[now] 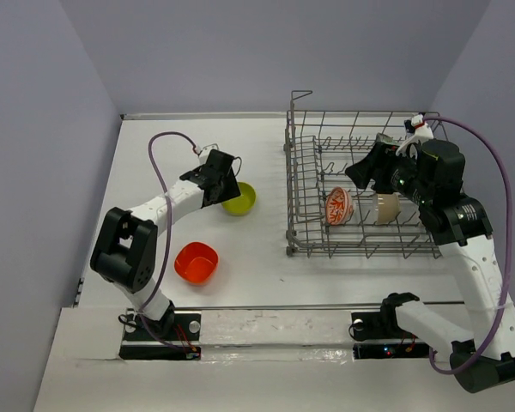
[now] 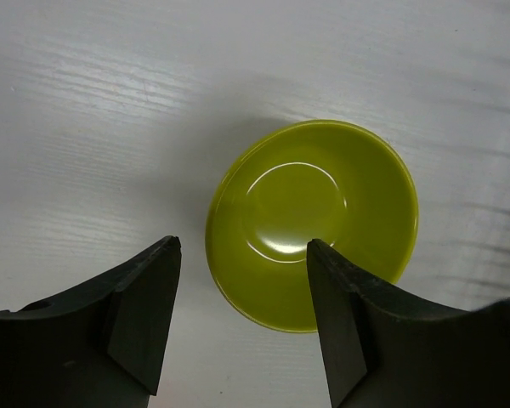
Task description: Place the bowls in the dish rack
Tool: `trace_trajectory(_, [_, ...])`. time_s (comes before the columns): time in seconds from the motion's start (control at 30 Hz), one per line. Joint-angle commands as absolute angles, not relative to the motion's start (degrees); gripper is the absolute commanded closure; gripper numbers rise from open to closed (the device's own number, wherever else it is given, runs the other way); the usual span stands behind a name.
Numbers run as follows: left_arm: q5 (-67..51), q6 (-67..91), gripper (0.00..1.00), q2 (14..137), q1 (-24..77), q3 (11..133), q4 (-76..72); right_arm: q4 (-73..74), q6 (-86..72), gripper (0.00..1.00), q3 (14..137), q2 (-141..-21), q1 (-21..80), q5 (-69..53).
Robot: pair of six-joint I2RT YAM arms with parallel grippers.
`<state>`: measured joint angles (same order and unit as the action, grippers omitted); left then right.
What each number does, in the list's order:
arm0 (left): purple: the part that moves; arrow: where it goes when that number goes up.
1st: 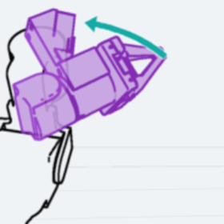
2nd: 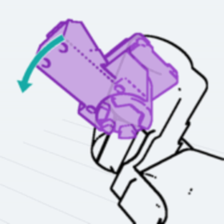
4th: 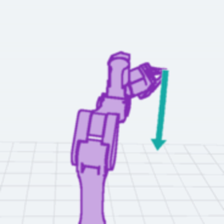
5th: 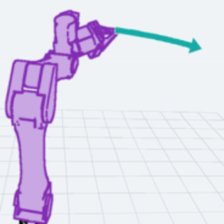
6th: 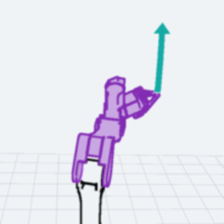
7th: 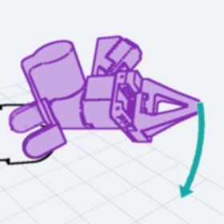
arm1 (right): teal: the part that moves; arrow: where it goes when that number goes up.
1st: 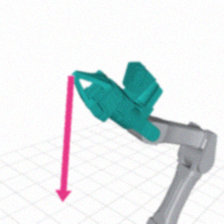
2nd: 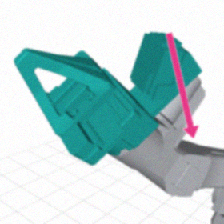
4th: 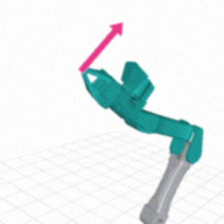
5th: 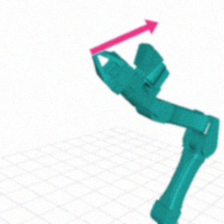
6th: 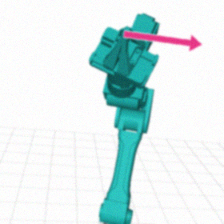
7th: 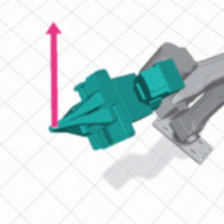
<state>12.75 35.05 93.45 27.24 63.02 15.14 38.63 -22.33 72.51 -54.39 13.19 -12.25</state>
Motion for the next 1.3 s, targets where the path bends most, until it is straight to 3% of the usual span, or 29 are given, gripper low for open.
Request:
trace_trajectory(0.0, [14.4,36.5,0.31,94.0,26.9,60.9,13.1,37.7,-22.5,0.27,73.0,-53.2,13.4,-13.5])
trace_trajectory(0.27, [14.3,36.7,0.31,96.9,26.8,60.1,11.5,37.7,-22.3,0.27,72.6,-53.6,13.4,-13.4])
trace_trajectory(0.37, [14.2,37.0,0.37,97.3,26.8,59.6,10.6,37.6,-22.1,0.27,72.6,-53.5,13.4,-13.1])
trace_trajectory(0.47, [14.2,37.1,0.62,97.0,26.7,59.5,10.4,37.7,-22.1,0.27,72.3,-53.6,13.4,-13.0])
trace_trajectory(0.5, [14.3,37.0,0.85,96.9,26.7,59.6,10.5,37.7,-22.0,0.27,72.3,-53.5,13.4,-12.9])
trace_trajectory(0.53, [14.4,36.9,0.97,96.8,26.7,59.7,10.7,37.7,-22.1,0.27,72.3,-53.6,13.4,-12.8])
trace_trajectory(0.57, [14.5,36.7,1.0,96.2,26.7,59.8,11.0,37.7,-22.0,0.27,72.3,-53.7,13.4,-12.7])
trace_trajectory(0.77, [15.0,34.6,1.0,84.9,26.7,60.3,14.1,38.1,-21.7,0.25,73.0,-54.5,13.4,-12.6])
trace_trajectory(0.97, [13.1,31.6,1.0,71.1,27.9,68.4,20.7,38.5,-21.7,0.22,74.6,-56.9,13.4,-14.5])
trace_trajectory(1.27, [21.0,30.9,1.0,74.7,41.2,85.4,30.2,39.5,-22.9,0.24,82.7,-61.4,14.0,-17.9])
